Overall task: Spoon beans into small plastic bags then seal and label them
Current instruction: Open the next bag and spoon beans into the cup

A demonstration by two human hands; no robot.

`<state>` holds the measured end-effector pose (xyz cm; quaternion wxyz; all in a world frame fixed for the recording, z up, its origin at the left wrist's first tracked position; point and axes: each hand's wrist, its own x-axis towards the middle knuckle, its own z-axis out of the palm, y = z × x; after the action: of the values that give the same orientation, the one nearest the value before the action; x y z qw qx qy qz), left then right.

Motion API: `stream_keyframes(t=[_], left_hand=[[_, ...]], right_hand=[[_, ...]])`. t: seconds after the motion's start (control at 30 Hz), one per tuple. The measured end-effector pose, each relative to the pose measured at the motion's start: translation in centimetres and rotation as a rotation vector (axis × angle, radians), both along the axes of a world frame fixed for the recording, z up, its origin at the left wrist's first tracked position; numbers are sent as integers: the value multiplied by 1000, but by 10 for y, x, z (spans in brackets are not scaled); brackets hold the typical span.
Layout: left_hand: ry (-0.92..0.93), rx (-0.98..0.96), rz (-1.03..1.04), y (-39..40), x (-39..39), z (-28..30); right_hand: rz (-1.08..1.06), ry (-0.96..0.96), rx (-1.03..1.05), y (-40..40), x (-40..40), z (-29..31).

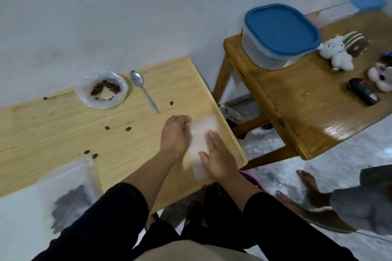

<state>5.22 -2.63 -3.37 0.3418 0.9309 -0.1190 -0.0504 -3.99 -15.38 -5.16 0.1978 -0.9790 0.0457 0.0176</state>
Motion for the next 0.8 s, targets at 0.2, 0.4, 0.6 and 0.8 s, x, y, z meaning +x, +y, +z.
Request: stream_keyframes(t=[0.2,0.4,0.6,0.8], left_hand=[[-28,-76,-17,6,6,9],[-113,-178,-76,24,17,47],[-256,-288,79,60,38,98],[-216,-490,375,104,36,133]], right_hand=[[-48,-95,69,-7,13,26],[-4,-297,8,-4,58,71],[14,-364,177,36,96,124],[-202,-279,665,109,108,170]])
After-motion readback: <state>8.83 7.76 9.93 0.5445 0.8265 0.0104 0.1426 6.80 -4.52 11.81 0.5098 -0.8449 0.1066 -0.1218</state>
